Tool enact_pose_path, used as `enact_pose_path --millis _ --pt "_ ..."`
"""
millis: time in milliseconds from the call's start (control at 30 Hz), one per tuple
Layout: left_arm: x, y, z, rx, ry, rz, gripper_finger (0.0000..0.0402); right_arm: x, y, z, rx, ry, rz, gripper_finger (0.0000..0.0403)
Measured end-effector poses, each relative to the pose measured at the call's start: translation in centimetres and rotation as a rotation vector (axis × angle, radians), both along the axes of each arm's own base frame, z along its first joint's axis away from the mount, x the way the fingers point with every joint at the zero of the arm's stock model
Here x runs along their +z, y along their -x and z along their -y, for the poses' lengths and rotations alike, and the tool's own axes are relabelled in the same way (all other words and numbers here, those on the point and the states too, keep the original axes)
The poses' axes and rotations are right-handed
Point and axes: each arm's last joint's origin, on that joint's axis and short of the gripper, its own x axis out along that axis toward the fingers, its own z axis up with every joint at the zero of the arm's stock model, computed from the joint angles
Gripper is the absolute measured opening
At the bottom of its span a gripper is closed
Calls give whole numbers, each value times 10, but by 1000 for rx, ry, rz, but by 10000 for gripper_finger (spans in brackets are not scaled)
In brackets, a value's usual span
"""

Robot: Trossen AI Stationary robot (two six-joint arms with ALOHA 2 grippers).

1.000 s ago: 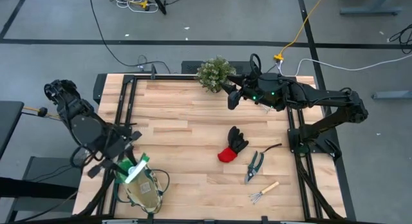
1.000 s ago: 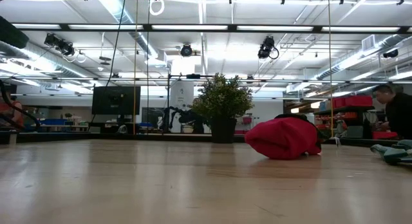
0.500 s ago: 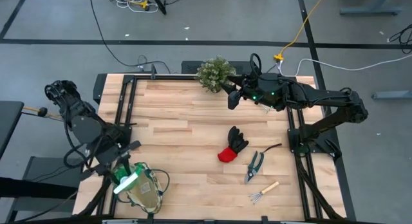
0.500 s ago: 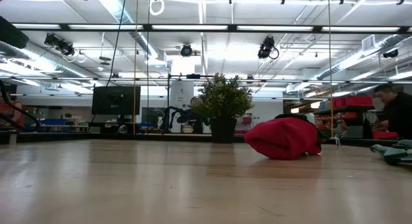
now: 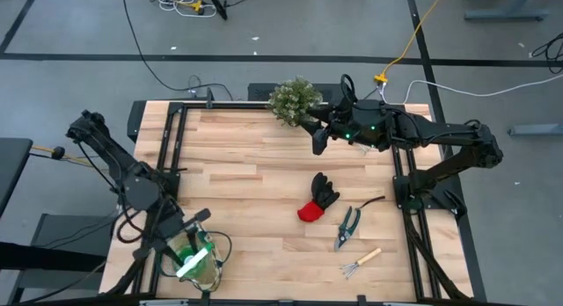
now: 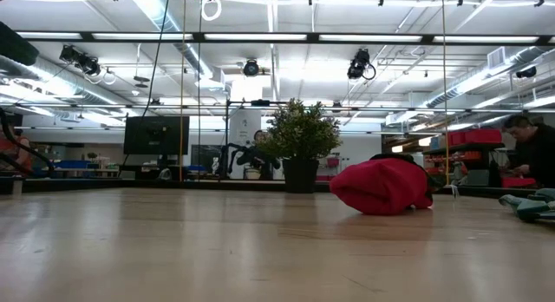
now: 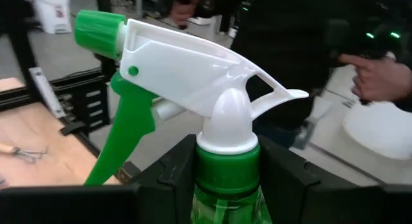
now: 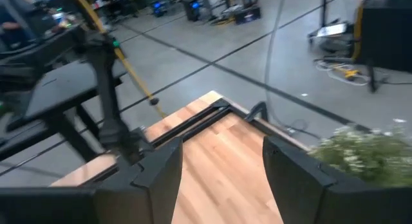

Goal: Pick & Place Garden tools in Gardening bag
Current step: Put the green spray bottle into the gardening bag

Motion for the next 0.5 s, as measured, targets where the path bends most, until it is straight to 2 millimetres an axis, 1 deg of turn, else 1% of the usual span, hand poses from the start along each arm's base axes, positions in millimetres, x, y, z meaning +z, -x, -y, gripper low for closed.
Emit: enact_pose_path --millis 233,500 --pt "-14 -4 2 48 45 -19 147 0 -1 -3 95 -26 0 217" --pt "-40 -2 6 31 -4 -60 147 -1 -2 -10 214 -42 -7 217"
